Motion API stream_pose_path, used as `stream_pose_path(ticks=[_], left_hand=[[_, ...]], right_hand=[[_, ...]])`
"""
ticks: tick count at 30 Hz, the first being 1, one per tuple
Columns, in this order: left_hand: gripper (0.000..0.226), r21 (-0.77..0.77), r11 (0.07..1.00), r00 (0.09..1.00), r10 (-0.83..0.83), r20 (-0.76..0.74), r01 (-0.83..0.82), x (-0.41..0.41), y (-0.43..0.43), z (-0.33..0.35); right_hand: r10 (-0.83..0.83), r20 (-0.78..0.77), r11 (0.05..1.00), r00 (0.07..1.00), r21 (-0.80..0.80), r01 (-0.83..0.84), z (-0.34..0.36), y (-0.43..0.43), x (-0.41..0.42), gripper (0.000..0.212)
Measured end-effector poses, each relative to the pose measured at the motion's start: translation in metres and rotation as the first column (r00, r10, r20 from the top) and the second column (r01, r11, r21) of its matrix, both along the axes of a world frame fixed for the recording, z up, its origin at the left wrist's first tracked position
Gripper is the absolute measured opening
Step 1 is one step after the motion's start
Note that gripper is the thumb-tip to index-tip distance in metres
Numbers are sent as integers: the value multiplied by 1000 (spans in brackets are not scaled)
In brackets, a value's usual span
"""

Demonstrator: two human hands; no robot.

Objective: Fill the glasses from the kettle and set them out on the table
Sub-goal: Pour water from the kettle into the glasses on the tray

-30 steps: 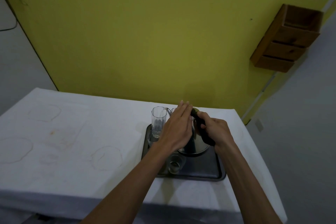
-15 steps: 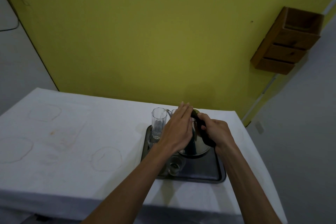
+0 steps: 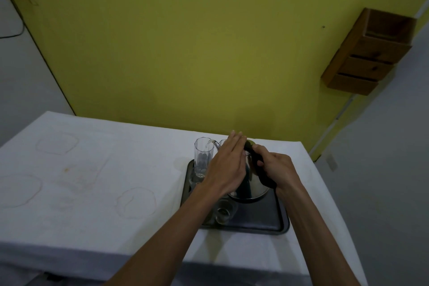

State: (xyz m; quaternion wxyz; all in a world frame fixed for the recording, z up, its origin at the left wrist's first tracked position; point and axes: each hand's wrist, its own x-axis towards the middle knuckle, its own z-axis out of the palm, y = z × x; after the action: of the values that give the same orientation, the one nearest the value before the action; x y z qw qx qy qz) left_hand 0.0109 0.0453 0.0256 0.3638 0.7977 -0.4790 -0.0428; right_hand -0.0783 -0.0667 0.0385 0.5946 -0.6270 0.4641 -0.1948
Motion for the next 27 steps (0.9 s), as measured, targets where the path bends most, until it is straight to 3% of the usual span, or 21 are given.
stream_pose_path(ticks=[27], left_hand=[[49,-16,1000,1000,-1,1,1,1,-1,-3]], right_hand=[[10,5,1000,1000,6,-10,-3,-1,0,45]])
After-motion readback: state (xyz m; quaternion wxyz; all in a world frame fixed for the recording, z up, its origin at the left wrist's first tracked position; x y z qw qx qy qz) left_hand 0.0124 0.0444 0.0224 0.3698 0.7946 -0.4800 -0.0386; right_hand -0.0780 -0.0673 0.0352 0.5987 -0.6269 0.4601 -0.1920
